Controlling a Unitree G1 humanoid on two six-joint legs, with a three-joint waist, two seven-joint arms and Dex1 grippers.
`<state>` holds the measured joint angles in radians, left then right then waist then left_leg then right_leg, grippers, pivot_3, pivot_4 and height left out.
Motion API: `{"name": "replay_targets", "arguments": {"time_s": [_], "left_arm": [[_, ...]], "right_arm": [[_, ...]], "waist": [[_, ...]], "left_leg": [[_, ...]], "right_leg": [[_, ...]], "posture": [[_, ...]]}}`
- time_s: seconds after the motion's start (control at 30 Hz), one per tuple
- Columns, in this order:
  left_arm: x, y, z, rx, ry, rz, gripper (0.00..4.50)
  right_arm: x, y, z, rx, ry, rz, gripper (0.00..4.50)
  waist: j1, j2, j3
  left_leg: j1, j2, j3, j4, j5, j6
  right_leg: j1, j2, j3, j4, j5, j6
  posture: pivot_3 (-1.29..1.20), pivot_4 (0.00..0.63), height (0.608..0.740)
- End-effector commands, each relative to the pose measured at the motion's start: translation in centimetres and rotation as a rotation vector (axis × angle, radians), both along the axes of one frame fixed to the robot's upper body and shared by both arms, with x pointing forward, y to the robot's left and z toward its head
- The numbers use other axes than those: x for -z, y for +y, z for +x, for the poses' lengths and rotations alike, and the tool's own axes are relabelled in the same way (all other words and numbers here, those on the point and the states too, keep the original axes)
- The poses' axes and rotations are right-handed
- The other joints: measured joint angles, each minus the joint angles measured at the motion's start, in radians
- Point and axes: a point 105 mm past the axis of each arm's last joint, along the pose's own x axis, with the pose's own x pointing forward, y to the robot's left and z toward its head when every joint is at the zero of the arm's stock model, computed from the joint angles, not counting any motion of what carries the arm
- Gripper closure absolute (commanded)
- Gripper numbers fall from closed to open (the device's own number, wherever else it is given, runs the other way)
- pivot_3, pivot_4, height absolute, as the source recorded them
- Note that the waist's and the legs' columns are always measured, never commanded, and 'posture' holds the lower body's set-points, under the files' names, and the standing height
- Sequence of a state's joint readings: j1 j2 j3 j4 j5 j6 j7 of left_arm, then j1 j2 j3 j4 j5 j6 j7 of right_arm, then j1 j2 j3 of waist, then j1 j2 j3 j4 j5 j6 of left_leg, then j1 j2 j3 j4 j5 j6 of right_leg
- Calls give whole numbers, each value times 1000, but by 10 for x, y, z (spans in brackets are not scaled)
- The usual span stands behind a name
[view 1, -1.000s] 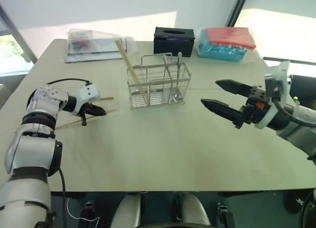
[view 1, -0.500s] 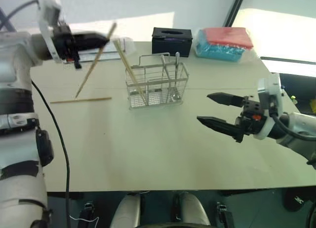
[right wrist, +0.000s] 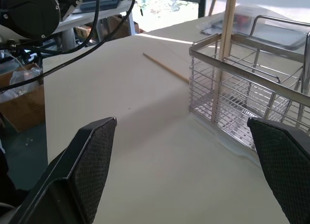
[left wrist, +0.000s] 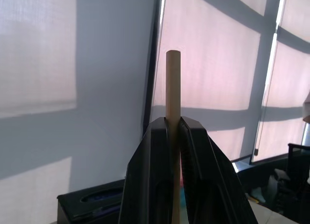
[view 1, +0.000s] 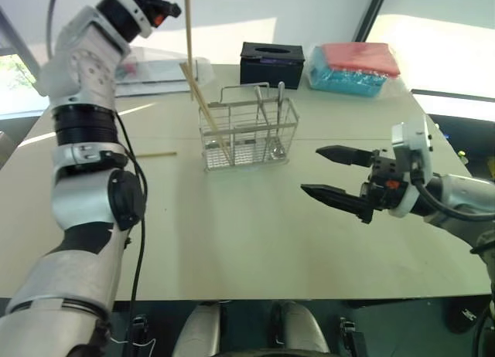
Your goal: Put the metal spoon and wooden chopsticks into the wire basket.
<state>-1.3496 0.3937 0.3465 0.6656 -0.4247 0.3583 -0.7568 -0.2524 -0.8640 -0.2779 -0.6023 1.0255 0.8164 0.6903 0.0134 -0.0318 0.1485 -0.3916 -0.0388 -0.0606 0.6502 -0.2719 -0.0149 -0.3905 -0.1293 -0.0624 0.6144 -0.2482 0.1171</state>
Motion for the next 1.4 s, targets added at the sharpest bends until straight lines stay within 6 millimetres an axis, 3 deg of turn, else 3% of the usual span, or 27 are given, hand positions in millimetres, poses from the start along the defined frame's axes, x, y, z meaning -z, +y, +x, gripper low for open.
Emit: {"name": "replay_targets", "arguments": {"time_s": [0.03, 0.2, 0.5, 0.7, 0.8, 1.03, 1.27, 1.4], "left_arm": [[-5, -4, 0, -10, -37, -36, 4455], [13, -17, 6, -11, -26, -2, 4455], [76, -27, 16, -45, 77, -23, 4455], [89, -25, 19, -84, 110, -18, 4455], [90, -24, 19, -80, 118, -21, 3371], [87, -18, 17, -86, 121, -45, 37], [73, -8, 10, -105, 91, -36, 37], [48, 7, 0, -120, 45, -26, 37]], "right_arm": [[-9, 4, -2, -7, -53, 15, 0], [-10, 7, -2, -2, -54, 29, 0], [-9, 12, -6, -34, -60, 37, 0], [-13, 10, -3, -33, -65, 44, 0], [-11, 11, -1, -29, -69, 44, 0], [-10, 12, 1, -30, -73, 44, 0], [-9, 11, 4, -42, -76, 32, 0], [-10, 12, 7, -51, -81, 28, 0]], "waist": [[-1, 0, 0], [0, 0, 0], [1, 0, 0], [1, 0, 0], [1, 0, 0], [1, 0, 0], [-1, 0, 0], [-2, 0, 0]], "left_leg": [[0, 0, 0, 0, 0, 0], [0, 0, 0, 0, 0, 0], [0, 0, 0, 0, 0, 0], [0, 0, 0, 0, 0, 0], [0, 0, 0, 0, 0, 0], [0, 0, 0, 0, 0, 0], [0, 0, 0, 0, 0, 0], [0, 0, 0, 0, 0, 0]], "right_leg": [[0, 0, 0, 0, 0, 0], [0, 0, 0, 0, 0, 0], [0, 0, 0, 0, 0, 0], [0, 0, 0, 0, 0, 0], [0, 0, 0, 0, 0, 0], [0, 0, 0, 0, 0, 0], [0, 0, 0, 0, 0, 0], [0, 1, 0, 0, 0, 0]], "posture": [[0, 150, 667], [0, 150, 667], [0, 150, 667], [0, 150, 667], [0, 150, 667], [0, 150, 667], [0, 150, 667], [0, 150, 667]]}}
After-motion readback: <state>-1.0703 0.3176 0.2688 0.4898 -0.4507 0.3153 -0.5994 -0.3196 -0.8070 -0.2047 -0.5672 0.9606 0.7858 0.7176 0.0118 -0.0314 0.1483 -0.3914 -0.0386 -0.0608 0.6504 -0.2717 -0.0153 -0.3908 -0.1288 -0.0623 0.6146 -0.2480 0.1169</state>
